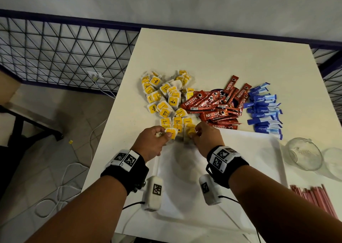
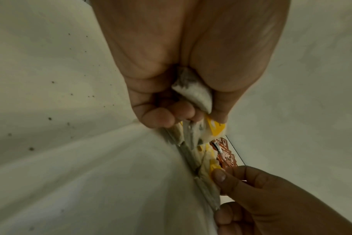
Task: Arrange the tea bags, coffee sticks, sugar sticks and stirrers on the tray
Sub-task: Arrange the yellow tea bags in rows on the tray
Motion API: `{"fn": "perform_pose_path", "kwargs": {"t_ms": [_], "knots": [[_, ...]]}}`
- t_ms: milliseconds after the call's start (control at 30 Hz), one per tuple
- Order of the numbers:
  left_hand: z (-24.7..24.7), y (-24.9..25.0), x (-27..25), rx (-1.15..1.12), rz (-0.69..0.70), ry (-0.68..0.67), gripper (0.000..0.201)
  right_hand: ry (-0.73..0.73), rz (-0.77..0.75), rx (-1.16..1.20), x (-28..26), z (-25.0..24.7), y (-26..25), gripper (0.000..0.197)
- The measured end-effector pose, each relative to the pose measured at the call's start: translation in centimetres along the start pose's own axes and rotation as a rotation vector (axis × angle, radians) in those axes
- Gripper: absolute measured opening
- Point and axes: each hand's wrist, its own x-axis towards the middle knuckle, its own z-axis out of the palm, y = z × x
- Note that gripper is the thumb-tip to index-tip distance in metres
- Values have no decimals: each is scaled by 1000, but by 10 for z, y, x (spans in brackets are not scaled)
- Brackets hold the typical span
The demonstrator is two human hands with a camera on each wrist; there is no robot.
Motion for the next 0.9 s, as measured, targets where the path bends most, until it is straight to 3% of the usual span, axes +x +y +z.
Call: {"fn": "perform_pose_path", "kwargs": {"t_ms": [100, 167, 233, 333, 433, 667, 900], "knots": [[-2, -1, -1, -32, -19, -26, 13, 35, -37, 20, -4, -4, -1, 22], [-2, 1, -3, -84, -45, -61, 14, 73, -140, 86, -9, -9, -10, 26], [0, 3, -5, -135, -77, -99, 16, -28, -253, 150, -14, -13, -22, 26], [2, 7, -10, -184, -89, -144, 18, -143, -319, 155, -16, -17, -34, 5], [1, 10, -12, -23, -35, -207, 24, -139, -324, 179, -11, -21, -35, 7], [3, 19, 3, 340, -57, -148, 6, -129, -258, -9, 11, -14, -32, 10], [14, 20, 10, 613, -30, -103, 19, -120, -212, -143, 18, -6, -31, 15]]}}
